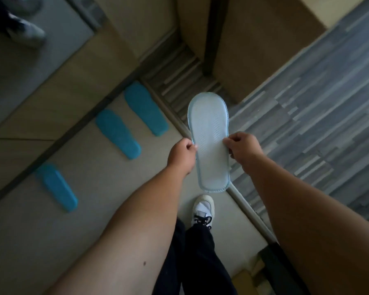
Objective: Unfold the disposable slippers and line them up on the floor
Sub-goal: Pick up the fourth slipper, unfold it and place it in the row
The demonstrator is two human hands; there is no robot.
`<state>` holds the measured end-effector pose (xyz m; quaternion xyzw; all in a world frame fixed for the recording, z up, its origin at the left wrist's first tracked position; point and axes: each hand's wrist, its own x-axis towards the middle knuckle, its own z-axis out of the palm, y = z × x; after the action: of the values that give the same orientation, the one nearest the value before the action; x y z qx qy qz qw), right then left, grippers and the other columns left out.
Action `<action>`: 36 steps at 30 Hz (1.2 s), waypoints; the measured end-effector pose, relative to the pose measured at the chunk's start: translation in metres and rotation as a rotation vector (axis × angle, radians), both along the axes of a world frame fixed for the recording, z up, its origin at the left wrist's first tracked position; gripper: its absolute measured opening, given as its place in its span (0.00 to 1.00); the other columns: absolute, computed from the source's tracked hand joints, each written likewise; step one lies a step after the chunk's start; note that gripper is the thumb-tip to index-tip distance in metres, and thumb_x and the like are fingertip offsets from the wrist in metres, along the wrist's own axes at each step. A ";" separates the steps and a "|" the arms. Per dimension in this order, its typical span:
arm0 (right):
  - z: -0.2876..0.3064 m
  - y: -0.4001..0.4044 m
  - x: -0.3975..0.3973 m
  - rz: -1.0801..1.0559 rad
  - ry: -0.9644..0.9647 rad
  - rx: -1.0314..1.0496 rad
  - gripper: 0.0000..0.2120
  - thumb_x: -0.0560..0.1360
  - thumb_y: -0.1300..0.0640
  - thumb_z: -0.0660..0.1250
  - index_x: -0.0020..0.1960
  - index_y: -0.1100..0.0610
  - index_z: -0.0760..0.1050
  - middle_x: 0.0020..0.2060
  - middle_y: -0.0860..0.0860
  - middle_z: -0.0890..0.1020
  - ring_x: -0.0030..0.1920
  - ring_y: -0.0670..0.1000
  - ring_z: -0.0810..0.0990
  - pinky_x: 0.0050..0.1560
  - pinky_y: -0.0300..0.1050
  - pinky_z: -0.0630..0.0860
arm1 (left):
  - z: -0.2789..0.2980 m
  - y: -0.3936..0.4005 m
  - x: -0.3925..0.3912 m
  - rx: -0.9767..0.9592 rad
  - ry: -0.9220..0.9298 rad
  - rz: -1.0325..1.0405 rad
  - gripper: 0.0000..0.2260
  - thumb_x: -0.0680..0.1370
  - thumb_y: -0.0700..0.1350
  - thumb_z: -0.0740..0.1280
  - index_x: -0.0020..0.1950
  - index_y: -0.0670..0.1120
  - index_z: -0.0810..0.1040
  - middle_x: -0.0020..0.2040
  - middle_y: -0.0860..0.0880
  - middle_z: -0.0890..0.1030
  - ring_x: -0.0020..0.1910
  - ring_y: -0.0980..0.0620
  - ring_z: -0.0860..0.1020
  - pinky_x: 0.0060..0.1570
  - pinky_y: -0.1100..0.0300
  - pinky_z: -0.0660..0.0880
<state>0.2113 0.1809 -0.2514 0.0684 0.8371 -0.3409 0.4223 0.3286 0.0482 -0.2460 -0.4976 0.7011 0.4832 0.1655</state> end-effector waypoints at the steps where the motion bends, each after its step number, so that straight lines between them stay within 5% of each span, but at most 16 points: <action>1: 0.002 -0.014 0.006 0.026 0.005 -0.014 0.06 0.73 0.54 0.70 0.38 0.52 0.79 0.33 0.51 0.81 0.33 0.51 0.78 0.42 0.50 0.79 | 0.004 -0.010 0.009 -0.013 -0.002 0.040 0.08 0.77 0.48 0.63 0.42 0.45 0.74 0.39 0.48 0.77 0.39 0.47 0.74 0.38 0.58 0.66; 6: 0.012 -0.084 0.043 0.135 -0.016 -0.085 0.05 0.74 0.58 0.70 0.48 0.58 0.82 0.29 0.50 0.79 0.31 0.50 0.76 0.41 0.48 0.76 | 0.021 -0.061 0.058 -0.059 -0.002 0.204 0.09 0.76 0.48 0.63 0.39 0.45 0.74 0.36 0.48 0.77 0.36 0.48 0.73 0.35 0.57 0.67; 10: 0.017 -0.131 0.074 0.274 -0.013 -0.080 0.03 0.74 0.58 0.69 0.45 0.56 0.82 0.25 0.46 0.79 0.24 0.43 0.74 0.28 0.37 0.71 | 0.029 -0.096 0.102 -0.074 0.011 0.295 0.09 0.77 0.48 0.63 0.41 0.43 0.75 0.39 0.43 0.80 0.38 0.44 0.76 0.38 0.53 0.73; 17: 0.036 -0.205 0.157 0.410 0.022 -0.040 0.05 0.74 0.57 0.69 0.39 0.56 0.80 0.34 0.55 0.81 0.35 0.53 0.78 0.41 0.50 0.78 | 0.032 -0.145 0.199 -0.035 0.052 0.401 0.09 0.79 0.47 0.61 0.43 0.43 0.74 0.45 0.39 0.82 0.43 0.42 0.79 0.44 0.52 0.75; 36: 0.027 -0.391 0.588 0.545 0.014 -0.089 0.07 0.73 0.59 0.66 0.36 0.54 0.77 0.34 0.56 0.81 0.36 0.56 0.78 0.40 0.53 0.77 | 0.037 -0.311 0.633 -0.140 -0.010 0.467 0.08 0.78 0.45 0.60 0.40 0.46 0.72 0.42 0.41 0.80 0.42 0.41 0.77 0.38 0.55 0.68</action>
<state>0.7995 -0.2101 -0.2242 -0.1801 0.8116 -0.2518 0.4954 0.9614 -0.2624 -0.2090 -0.6587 0.5981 0.4561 0.0179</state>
